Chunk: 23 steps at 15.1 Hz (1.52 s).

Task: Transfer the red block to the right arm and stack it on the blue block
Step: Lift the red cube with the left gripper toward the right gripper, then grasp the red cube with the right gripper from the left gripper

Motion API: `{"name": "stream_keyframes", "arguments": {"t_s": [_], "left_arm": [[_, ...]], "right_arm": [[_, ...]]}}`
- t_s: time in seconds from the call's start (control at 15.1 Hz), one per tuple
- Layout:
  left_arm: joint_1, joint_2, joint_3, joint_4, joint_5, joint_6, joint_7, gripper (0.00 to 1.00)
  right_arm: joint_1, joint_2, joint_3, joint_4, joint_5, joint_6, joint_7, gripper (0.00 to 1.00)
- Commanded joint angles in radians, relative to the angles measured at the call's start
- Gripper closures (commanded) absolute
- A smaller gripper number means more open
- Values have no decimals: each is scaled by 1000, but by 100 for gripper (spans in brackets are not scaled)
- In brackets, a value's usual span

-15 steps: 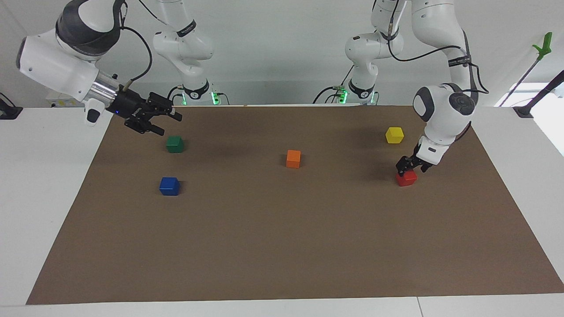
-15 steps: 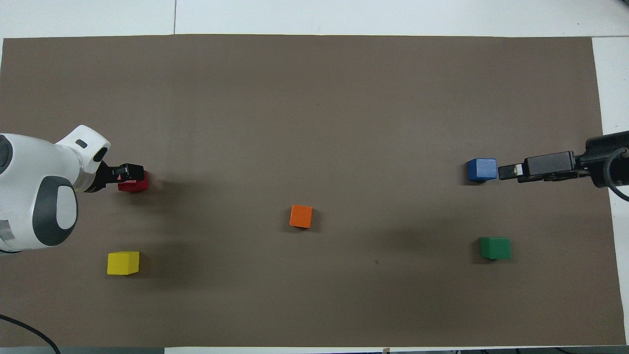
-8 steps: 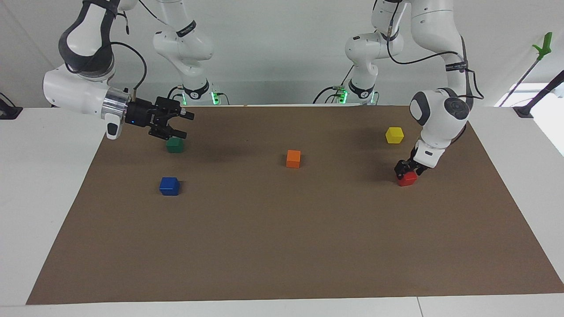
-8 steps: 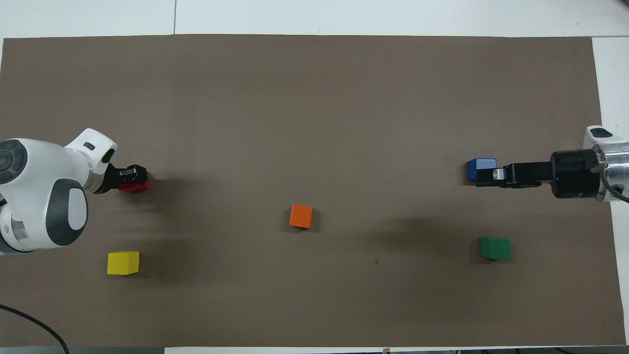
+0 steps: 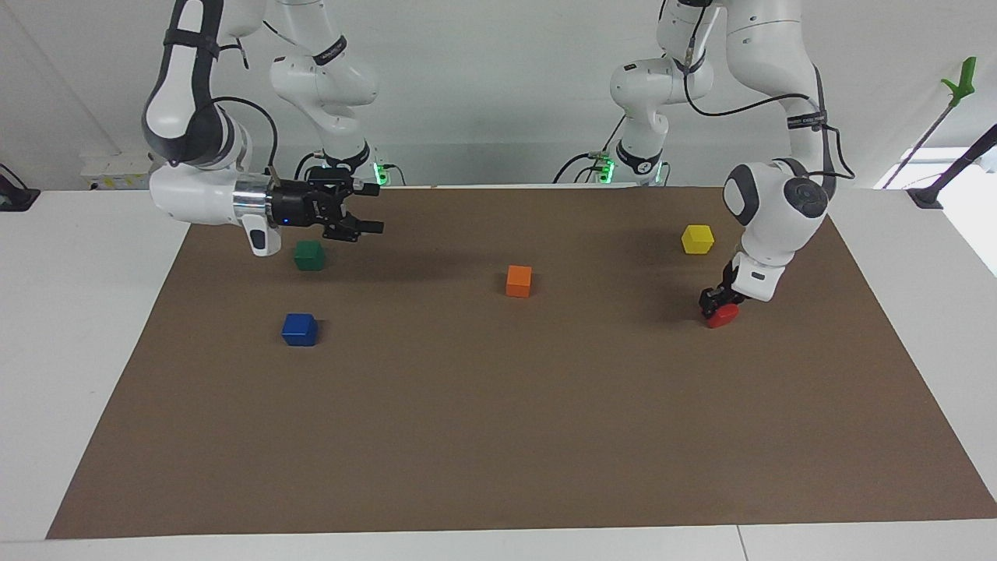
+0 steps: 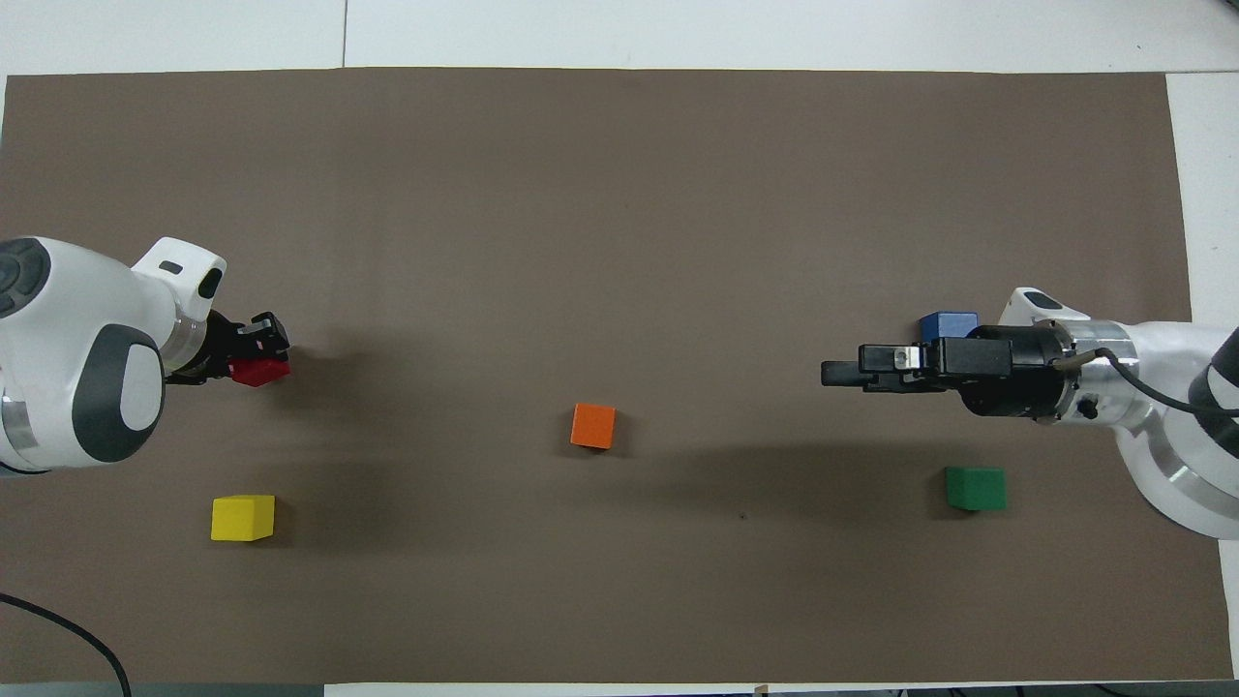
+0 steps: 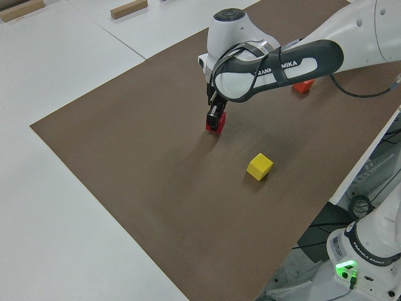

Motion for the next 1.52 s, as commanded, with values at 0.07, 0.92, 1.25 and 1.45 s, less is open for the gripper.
{"name": "stream_keyframes", "arguments": {"t_s": [0.07, 0.92, 1.25, 1.45], "left_arm": [[-106, -24, -3, 195, -113, -287, -443, 100], [-119, -324, -187, 180, -677, -419, -1315, 100], [-181, -334, -234, 148, -781, -231, -1502, 100], [-269, -388, -234, 68, -781, -93, -1532, 100]], "right_arm": [[107, 25, -3, -51, 252, -63, -43, 0], [337, 349, 0, -44, 619, -476, -281, 0], [380, 459, 1, -9, 635, -608, -329, 0], [417, 487, 4, 5, 659, -616, -347, 0]]}}
